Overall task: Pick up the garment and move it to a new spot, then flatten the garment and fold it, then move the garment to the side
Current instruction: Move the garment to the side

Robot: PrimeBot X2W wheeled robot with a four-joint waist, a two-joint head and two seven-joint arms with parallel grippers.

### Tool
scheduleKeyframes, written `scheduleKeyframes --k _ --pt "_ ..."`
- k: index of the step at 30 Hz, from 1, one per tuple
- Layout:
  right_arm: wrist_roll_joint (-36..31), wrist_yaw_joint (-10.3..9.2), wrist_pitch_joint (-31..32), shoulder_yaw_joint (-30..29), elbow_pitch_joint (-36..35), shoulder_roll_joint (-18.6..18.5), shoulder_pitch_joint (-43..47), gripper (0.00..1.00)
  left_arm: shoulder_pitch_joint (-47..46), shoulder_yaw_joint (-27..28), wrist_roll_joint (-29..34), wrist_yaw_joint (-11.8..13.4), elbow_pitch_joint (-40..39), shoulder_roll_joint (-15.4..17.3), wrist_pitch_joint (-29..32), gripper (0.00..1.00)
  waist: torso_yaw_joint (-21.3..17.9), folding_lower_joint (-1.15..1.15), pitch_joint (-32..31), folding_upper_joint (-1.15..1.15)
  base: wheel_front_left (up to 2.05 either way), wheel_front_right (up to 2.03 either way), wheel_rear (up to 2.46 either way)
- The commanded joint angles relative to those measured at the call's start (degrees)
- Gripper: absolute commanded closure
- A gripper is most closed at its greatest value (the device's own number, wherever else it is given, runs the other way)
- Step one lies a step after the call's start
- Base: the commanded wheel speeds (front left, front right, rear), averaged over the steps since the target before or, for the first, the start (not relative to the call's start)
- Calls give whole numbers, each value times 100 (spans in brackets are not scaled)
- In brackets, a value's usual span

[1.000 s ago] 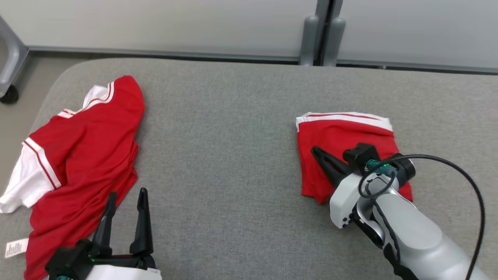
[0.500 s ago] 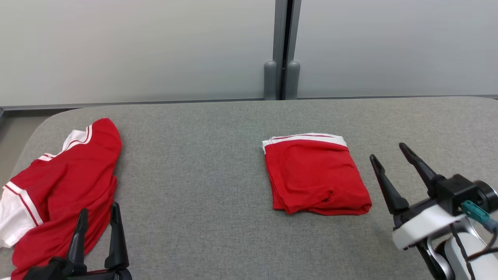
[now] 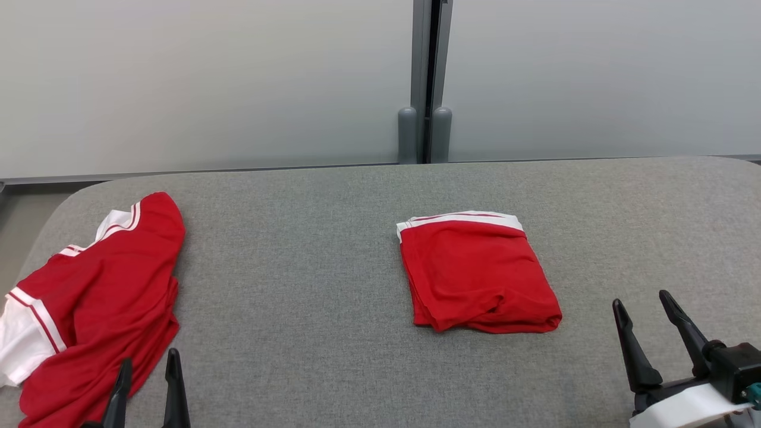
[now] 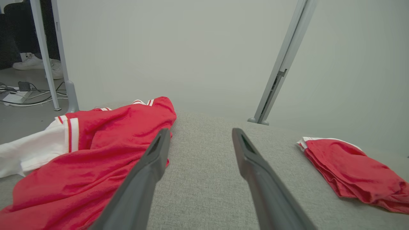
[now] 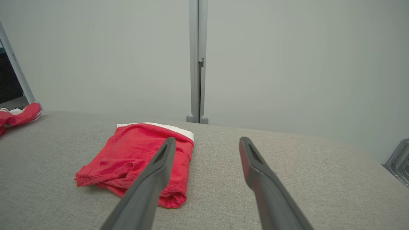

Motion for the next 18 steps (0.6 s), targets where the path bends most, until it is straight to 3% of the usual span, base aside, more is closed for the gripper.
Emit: scheduleKeyframes --k 1,4,9,18 --pt "-35 -1 -28 -8 4 2 -1 0 44 18 -23 -41 13 21 1 0 8 0 10 0 0 0 0" --pt "37 -1 -28 -10 39 40 -84 0 18 -49 -8 -31 12 21 1 0 45 0 33 0 0 0 0" --pt "733 -1 173 299 565 67 -636 0 -149 -173 -48 -32 -73 20 1 0 121 0 261 0 0 0 0" --pt "1644 0 2624 762 1968 -146 -2432 0 -616 -675 -135 -12 -74 23 1 0 585 0 980 0 0 0 0"
